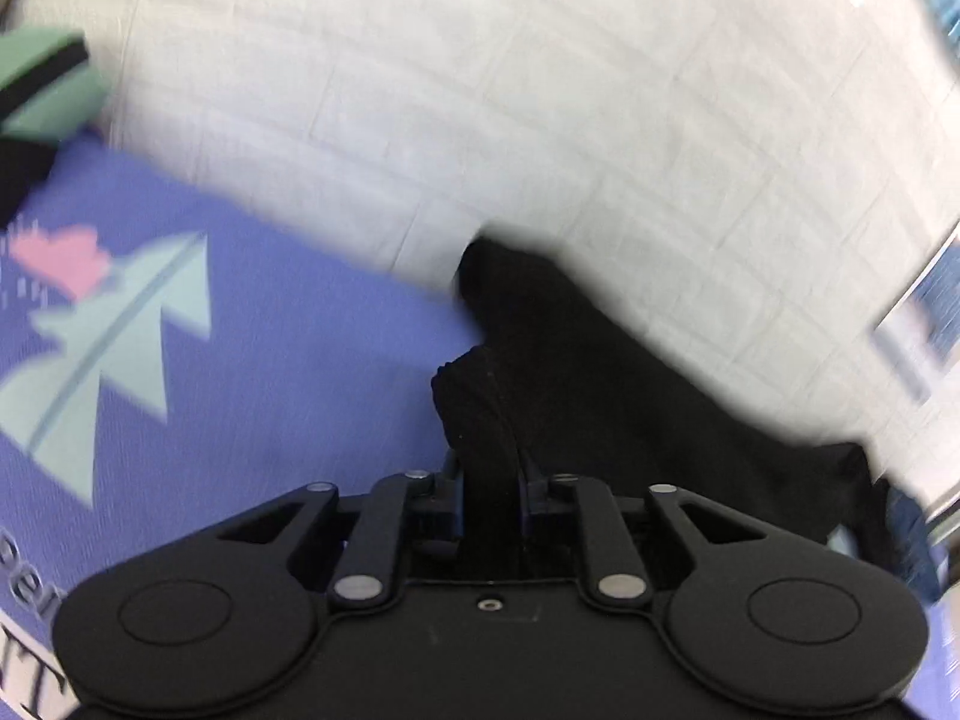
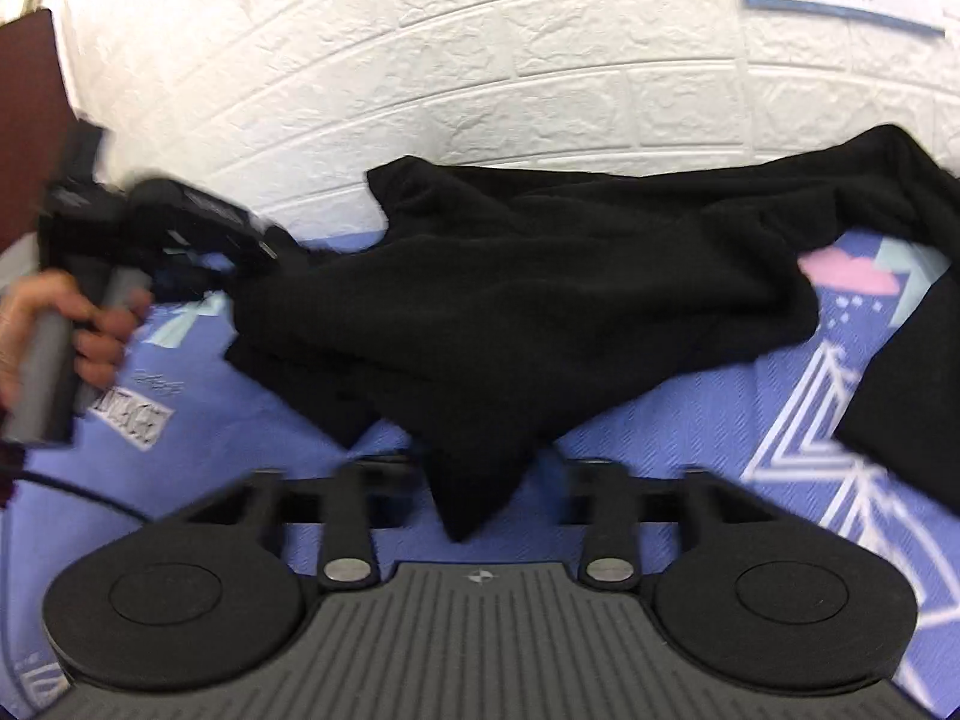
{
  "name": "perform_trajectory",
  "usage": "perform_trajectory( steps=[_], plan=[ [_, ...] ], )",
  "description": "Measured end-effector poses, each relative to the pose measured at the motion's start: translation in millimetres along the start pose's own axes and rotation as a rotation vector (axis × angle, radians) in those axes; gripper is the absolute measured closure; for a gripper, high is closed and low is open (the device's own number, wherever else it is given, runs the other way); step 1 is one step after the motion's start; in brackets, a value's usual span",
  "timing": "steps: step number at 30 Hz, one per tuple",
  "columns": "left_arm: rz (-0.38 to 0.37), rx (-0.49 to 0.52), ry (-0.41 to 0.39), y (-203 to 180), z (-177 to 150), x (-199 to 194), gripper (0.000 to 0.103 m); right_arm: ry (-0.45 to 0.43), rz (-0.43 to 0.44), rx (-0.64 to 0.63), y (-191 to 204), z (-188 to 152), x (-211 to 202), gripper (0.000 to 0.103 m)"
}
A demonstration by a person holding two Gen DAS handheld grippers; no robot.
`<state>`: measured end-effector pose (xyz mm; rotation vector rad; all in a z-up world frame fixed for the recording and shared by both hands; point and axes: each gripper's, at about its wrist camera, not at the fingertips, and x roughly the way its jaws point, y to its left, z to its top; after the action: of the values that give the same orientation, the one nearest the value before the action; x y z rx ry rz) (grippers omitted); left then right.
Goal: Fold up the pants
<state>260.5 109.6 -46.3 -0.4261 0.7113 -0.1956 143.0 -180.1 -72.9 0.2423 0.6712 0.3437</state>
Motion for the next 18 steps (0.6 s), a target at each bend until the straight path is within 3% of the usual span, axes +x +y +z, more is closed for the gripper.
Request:
perform_trajectory(
  steps=[2, 4, 8, 12, 18],
  plan=[
    [-0.035, 0.006, -0.057, -10.9, 15.2, -18.9, 0.103, 0.008, 0.02, 0.036, -4.3, 1.0, -1.9, 0.052],
    [-0.062, 0.006, -0.103, -26.0, 32.7, -35.5, 0.103, 0.025, 0.042, 0.048, -1.7, -0.9, -4.7, 0.04],
    [-0.084, 0.042, -0.172, -59.3, 64.5, -54.1, 0.103, 0.032, 0.092, 0.042, 12.9, -8.4, -3.7, 0.031],
    [-0.08, 0.079, -0.214, -83.7, 86.3, -61.4, 0.103, 0.004, 0.098, -0.003, 30.1, -15.8, 4.9, 0.003],
    [-0.083, 0.066, -0.228, -92.4, 100.5, -61.0, 0.103, -0.012, 0.095, -0.047, 55.0, -4.3, 38.6, 0.001]
  ],
)
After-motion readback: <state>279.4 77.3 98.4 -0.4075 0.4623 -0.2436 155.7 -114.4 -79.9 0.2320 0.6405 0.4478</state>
